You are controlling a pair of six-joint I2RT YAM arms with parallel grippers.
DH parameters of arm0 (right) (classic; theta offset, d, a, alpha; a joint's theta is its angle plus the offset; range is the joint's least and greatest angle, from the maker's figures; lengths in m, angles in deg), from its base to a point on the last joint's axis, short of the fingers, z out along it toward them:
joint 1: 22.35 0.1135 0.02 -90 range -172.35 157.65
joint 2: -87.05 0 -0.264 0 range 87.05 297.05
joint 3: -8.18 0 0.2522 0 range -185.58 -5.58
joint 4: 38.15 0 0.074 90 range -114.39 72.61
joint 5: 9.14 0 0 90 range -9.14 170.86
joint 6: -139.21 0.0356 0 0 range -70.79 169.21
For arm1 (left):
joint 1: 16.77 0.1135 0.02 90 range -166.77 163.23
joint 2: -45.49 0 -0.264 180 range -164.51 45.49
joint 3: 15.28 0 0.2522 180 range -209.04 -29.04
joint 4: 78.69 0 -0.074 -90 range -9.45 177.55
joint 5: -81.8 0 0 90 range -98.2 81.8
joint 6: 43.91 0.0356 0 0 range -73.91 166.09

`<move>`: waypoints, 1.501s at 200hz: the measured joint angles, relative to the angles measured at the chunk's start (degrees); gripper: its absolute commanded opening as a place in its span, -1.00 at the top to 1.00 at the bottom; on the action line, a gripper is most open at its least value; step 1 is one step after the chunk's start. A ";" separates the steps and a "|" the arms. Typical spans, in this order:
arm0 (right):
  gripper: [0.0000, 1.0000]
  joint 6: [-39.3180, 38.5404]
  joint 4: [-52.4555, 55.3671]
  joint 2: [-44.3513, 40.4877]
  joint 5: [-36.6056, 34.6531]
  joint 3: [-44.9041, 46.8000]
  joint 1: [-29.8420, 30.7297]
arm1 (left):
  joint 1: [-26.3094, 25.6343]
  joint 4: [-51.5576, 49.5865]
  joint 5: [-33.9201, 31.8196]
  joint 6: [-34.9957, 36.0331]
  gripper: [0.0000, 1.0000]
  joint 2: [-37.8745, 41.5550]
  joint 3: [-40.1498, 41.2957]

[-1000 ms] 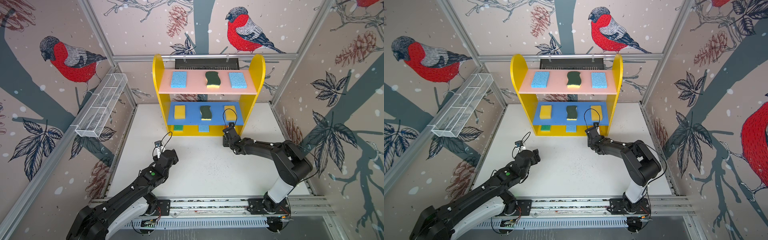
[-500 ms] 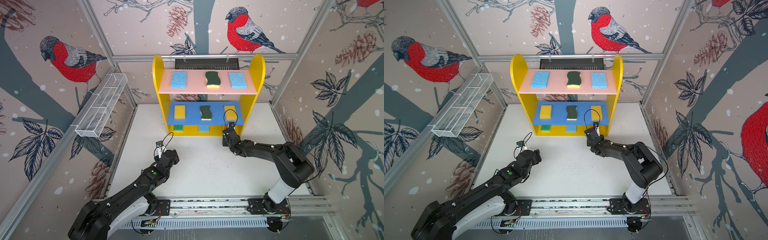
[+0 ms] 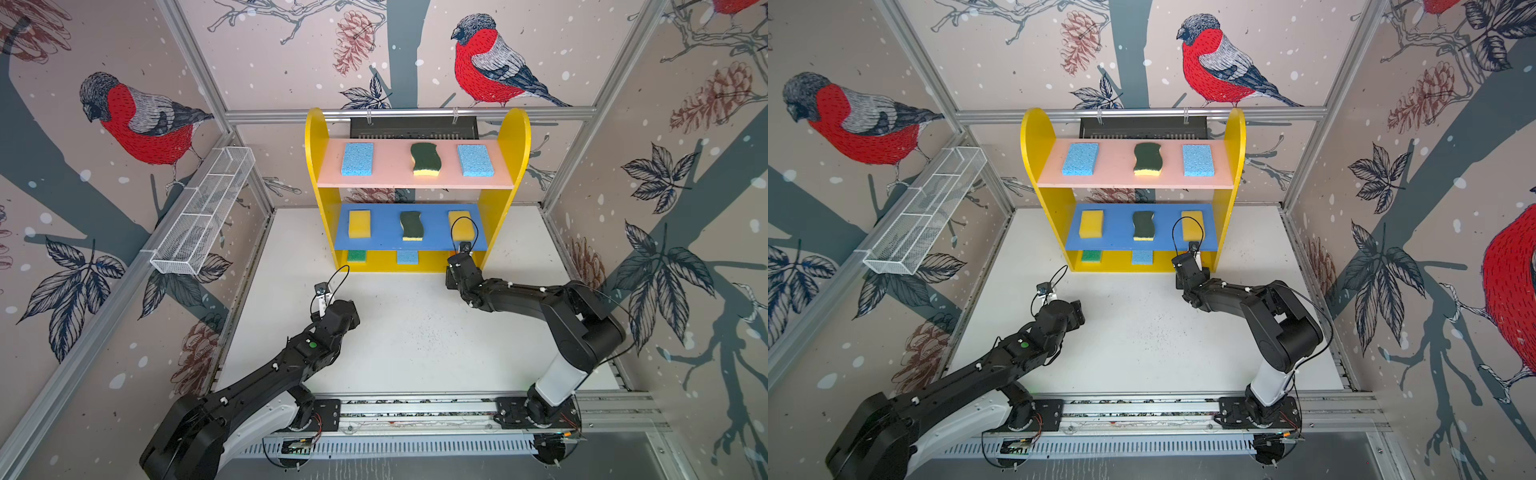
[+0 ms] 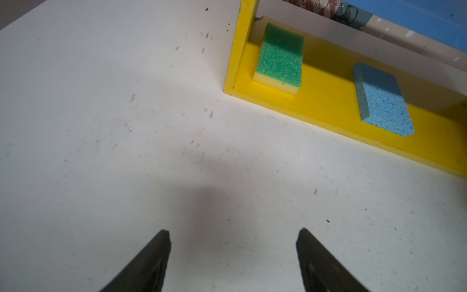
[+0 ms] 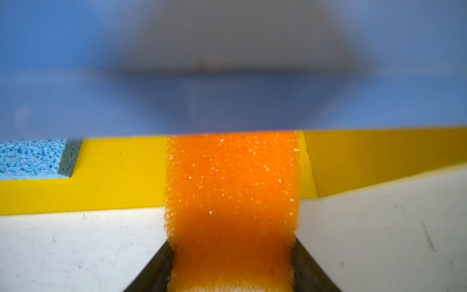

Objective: Arrange cleaning sponges on a shelf
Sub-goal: Place the cleaning sponge at the shelf.

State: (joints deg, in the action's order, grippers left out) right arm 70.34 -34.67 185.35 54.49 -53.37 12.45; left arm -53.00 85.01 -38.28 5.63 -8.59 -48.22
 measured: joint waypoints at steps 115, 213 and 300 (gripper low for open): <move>-0.40 -0.17 -1.60 2.97 -0.31 -1.99 -0.09 | 0.00 0.98 0.15 -0.02 -0.57 -2.95 -0.02; -0.44 -0.11 -2.93 5.57 -3.10 -4.42 -0.09 | 0.00 2.08 0.39 -0.02 -0.57 -4.09 -0.04; -0.45 -0.22 1.81 1.75 -2.54 -3.56 -0.07 | 0.00 2.10 0.61 -0.02 -0.57 -3.43 -0.37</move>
State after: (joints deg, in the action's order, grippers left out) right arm 70.12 -32.86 187.10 51.96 -56.93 12.39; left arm -53.00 87.10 -37.67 5.60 -12.03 -48.59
